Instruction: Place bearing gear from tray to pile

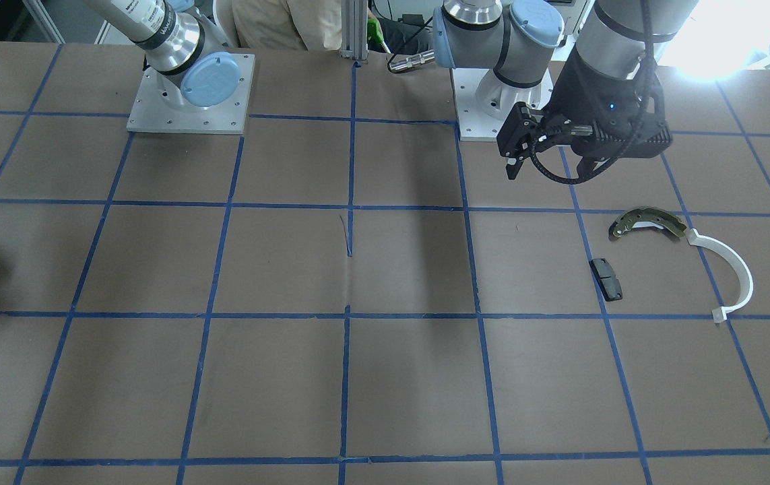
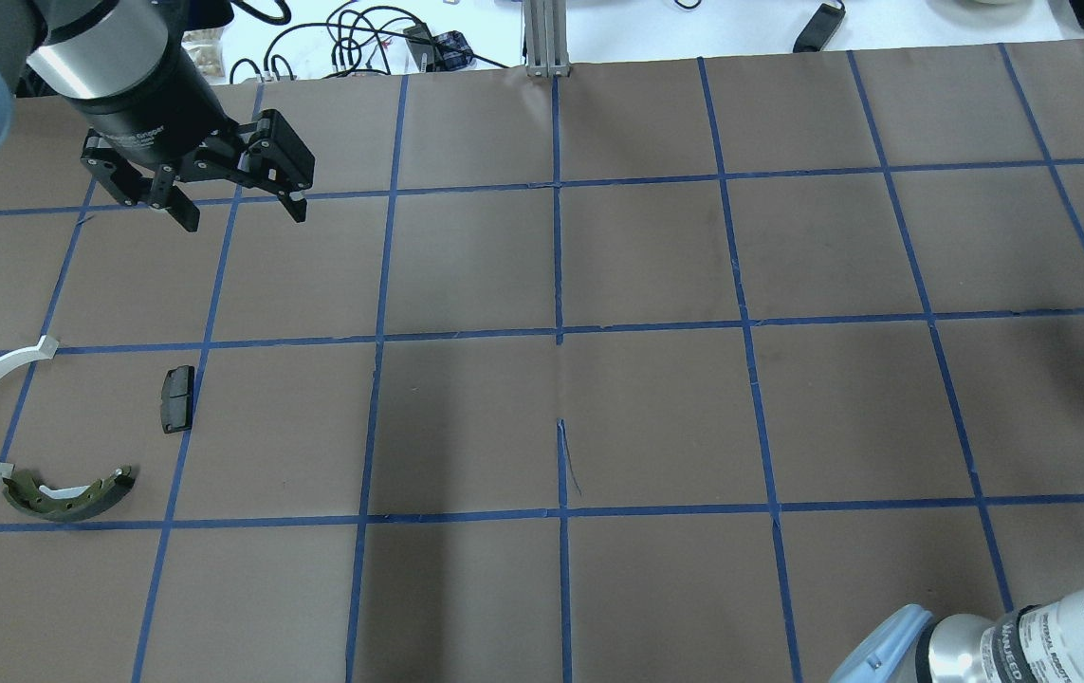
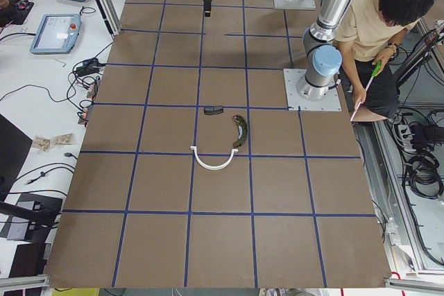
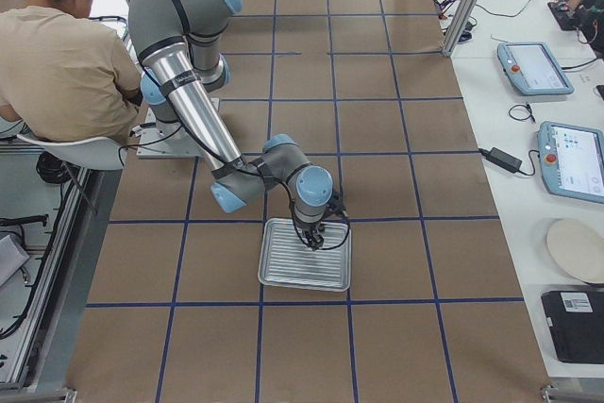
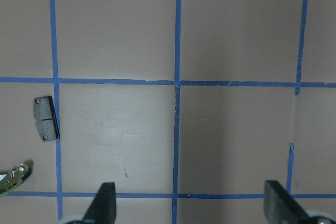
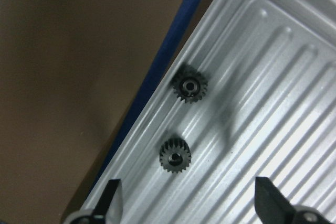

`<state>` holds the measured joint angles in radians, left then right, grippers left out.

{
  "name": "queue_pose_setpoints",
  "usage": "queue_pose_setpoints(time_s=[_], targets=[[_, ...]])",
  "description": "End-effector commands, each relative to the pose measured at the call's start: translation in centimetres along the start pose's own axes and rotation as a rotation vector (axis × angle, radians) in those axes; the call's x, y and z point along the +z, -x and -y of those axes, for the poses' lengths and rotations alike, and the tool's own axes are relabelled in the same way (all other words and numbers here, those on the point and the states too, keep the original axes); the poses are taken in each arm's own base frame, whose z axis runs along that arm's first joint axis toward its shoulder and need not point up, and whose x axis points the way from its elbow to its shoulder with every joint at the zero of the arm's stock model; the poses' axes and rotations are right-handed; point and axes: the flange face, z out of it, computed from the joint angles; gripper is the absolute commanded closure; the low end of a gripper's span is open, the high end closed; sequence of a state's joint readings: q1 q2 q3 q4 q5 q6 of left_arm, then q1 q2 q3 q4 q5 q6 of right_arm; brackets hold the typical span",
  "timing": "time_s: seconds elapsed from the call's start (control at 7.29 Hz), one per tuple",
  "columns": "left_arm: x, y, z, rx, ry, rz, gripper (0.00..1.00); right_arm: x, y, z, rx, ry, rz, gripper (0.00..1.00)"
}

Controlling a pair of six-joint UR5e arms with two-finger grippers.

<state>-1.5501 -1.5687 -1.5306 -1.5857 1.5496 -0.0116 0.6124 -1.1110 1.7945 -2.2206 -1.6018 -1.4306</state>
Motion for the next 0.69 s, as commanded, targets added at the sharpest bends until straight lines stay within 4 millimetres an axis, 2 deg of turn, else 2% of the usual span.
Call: queue_pose_setpoints(time_s=[0.0, 0.27, 0.41, 0.55], targets=[[-0.06, 0.05, 0.0, 0.003, -0.003, 0.001, 0.0, 1.53, -0.01, 0.19, 0.019, -0.032, 0.016, 0.11], [0.08, 0.03, 0.05, 0.003, -0.002, 0.0, 0.0, 1.68, 0.05, 0.31, 0.018, -0.044, 0.021, 0.22], [0.15, 0.05, 0.1, 0.003, 0.0, 0.001, 0.0, 1.69, 0.05, 0.28, 0.015, -0.041, 0.02, 0.46], [0.2, 0.05, 0.18, 0.006, -0.002, 0.001, 0.0, 1.52, -0.02, 0.27, 0.015, -0.04, 0.015, 0.75]])
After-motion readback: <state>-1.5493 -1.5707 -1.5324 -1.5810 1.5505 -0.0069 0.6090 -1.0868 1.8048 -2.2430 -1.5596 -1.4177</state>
